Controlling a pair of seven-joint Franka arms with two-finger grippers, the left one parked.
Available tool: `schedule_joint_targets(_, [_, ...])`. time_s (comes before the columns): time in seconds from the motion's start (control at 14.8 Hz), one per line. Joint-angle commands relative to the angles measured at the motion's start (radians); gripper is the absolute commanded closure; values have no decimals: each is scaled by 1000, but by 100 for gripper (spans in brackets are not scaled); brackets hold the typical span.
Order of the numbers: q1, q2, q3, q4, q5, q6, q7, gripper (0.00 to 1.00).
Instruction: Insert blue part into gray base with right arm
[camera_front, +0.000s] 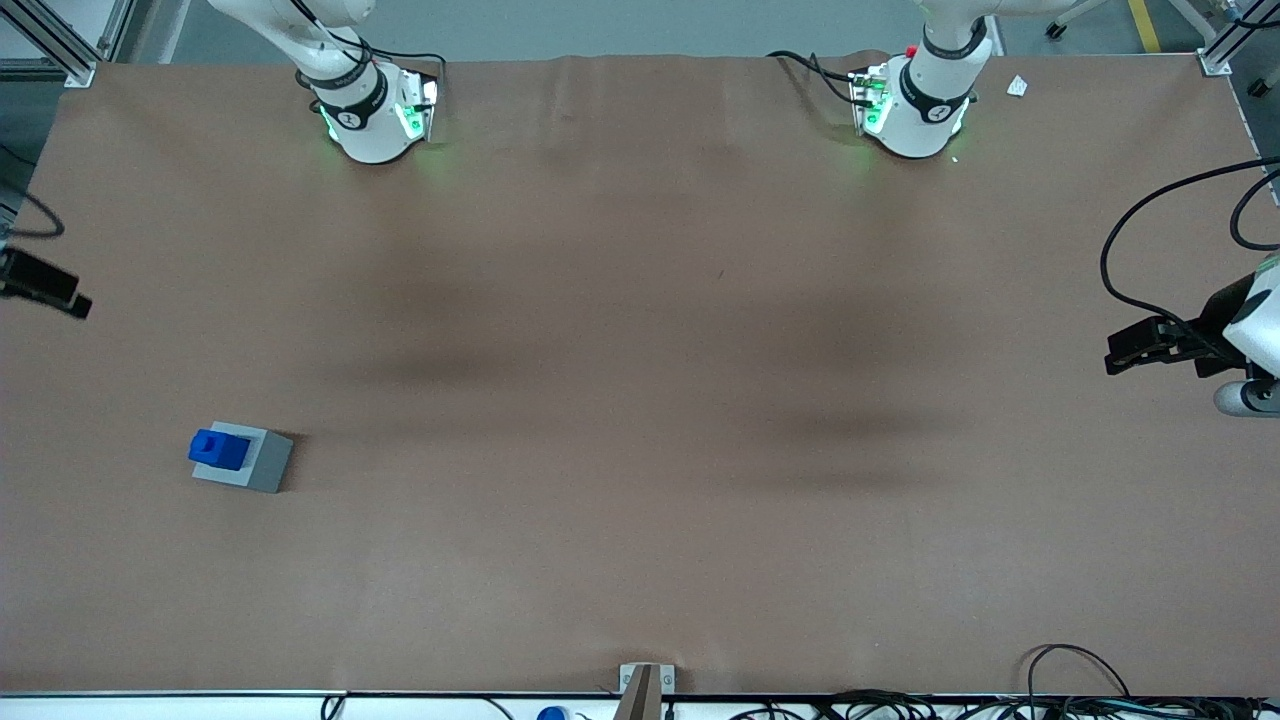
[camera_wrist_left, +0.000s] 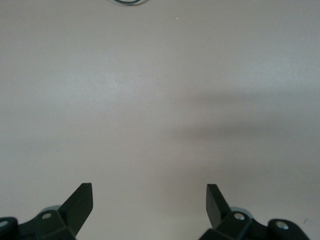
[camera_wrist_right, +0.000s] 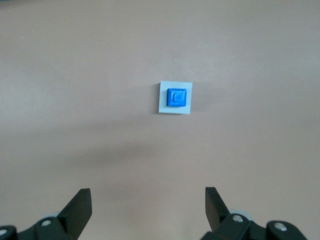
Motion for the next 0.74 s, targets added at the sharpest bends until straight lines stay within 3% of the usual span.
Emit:
schedule_joint_targets(0.0, [29, -141, -5, -228, 0, 83, 28, 0])
schedule_joint_targets(0.2, [31, -233, -5, -384, 2, 186, 30, 0])
schedule_joint_targets(0.67, [22, -202, -10, -271, 3, 115, 24, 0])
